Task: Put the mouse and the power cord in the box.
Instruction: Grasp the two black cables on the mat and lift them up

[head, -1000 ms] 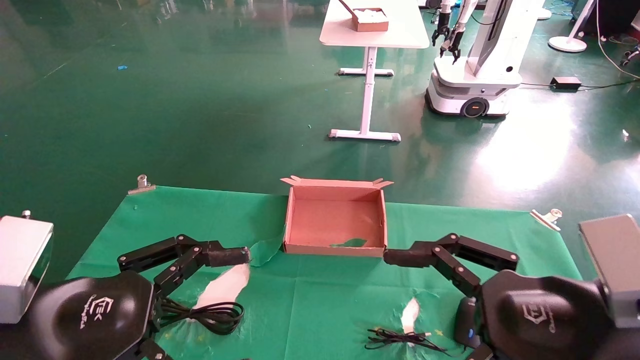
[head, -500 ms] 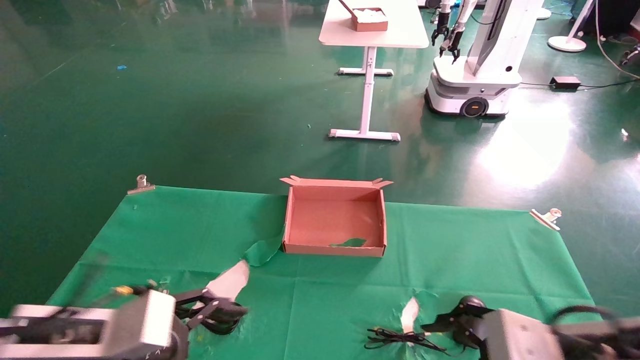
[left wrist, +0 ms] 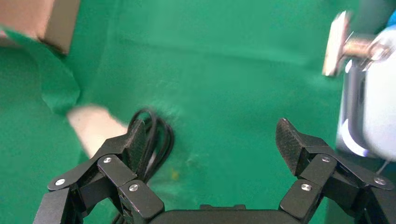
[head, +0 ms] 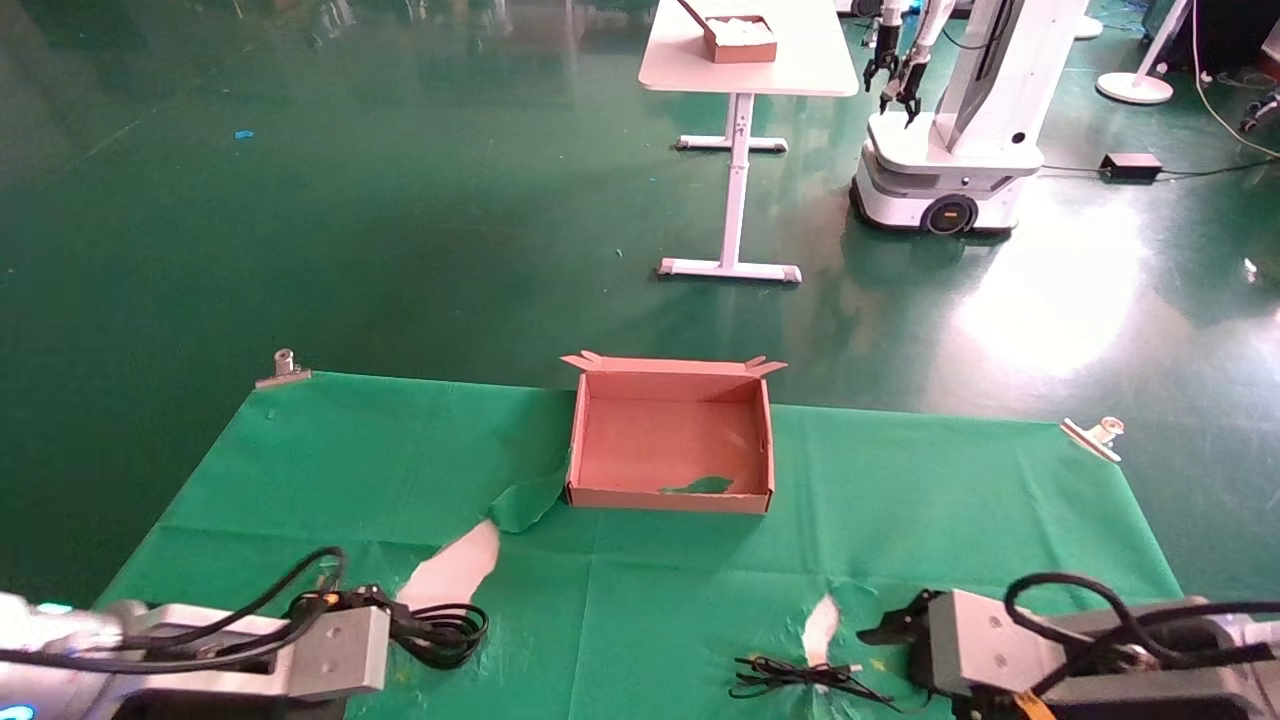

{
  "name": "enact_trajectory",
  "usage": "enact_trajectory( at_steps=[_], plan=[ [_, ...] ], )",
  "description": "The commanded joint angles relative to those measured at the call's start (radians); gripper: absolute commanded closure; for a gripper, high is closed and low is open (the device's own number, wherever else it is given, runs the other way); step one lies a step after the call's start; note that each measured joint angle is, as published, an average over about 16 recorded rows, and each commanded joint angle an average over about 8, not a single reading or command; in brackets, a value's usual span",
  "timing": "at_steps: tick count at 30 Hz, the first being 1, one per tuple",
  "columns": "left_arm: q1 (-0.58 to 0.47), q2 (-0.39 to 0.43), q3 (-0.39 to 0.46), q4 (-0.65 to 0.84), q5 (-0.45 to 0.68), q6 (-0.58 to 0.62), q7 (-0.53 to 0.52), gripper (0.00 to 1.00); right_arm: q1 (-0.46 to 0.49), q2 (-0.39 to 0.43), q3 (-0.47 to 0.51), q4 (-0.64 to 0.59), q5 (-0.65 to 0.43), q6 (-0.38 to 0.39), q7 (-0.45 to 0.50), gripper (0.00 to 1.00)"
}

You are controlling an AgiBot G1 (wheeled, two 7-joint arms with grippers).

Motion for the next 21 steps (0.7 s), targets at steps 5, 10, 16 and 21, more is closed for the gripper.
enact_trajectory(
  at_steps=[5, 10, 16, 21],
  plan=[
    [-0.014, 0.063, 0.048, 0.032, 0.157, -0.054, -0.038, 0.0, 0.01, -0.001, 0.001, -0.007, 0.007, -0.004, -0.005, 0.0],
    [-0.031, 0.132, 0.09, 0.097, 0.302, -0.115, -0.067, 0.0, 0.009, 0.008, 0.007, -0.003, 0.016, 0.0, -0.001, 0.0],
    [-0.052, 0.2, 0.121, 0.201, 0.412, -0.183, -0.067, 0.0, 0.002, 0.02, 0.01, 0.001, 0.024, 0.003, -0.001, 0.0],
    [-0.072, 0.245, 0.135, 0.278, 0.468, -0.228, -0.062, 0.0, 0.005, 0.025, 0.009, 0.002, 0.024, 0.001, 0.0, 0.0]
  ],
)
